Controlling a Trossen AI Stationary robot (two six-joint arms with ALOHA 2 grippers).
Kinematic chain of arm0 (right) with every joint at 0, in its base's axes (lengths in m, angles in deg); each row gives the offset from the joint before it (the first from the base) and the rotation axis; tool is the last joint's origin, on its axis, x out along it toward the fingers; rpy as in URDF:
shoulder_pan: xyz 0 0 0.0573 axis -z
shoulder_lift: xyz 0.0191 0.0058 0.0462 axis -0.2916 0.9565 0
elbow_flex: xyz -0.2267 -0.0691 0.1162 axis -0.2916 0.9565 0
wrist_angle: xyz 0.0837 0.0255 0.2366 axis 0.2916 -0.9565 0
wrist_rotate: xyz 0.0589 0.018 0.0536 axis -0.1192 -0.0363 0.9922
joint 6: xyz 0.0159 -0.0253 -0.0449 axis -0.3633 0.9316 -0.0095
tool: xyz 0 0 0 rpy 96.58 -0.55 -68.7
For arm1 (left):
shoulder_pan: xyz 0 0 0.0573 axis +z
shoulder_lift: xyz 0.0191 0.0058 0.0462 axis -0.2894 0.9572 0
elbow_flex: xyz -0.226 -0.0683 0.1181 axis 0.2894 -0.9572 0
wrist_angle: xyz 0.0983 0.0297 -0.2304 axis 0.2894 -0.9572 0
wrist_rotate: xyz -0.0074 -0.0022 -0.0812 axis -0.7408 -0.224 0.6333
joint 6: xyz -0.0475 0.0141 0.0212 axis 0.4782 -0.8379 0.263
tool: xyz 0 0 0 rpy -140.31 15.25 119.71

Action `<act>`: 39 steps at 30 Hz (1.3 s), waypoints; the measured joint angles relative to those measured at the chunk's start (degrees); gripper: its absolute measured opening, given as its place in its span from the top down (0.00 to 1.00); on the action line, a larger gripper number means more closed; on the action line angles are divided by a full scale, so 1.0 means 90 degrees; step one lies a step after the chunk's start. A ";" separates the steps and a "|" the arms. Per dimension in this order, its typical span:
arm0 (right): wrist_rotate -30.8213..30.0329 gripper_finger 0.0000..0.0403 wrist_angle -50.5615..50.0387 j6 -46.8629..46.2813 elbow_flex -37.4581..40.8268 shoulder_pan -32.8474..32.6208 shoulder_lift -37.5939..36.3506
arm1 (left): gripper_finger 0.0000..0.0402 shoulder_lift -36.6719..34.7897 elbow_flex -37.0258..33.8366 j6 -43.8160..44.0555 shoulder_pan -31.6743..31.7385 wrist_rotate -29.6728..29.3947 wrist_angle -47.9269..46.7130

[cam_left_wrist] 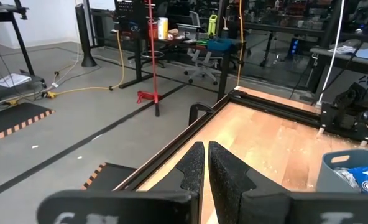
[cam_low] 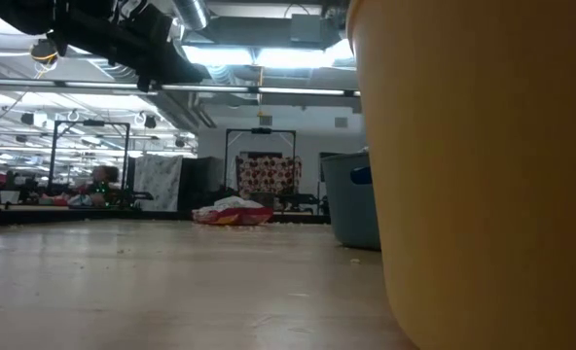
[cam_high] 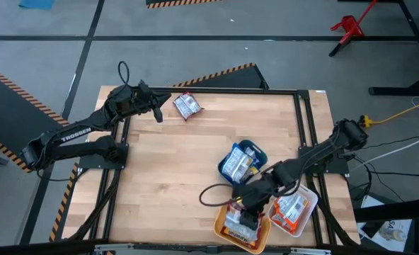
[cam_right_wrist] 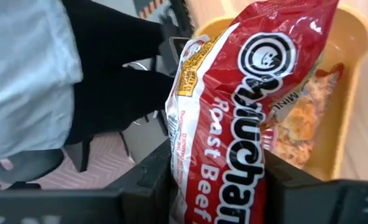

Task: Sort Maruchan noodles
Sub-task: Put the right red noodle pack into the yellow bin

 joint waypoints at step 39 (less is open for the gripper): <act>-0.0091 0.50 -0.0248 0.0513 -0.0003 -0.0312 0.1011 | 0.96 0.0002 0.0000 0.0049 -0.0002 -0.0184 0.0016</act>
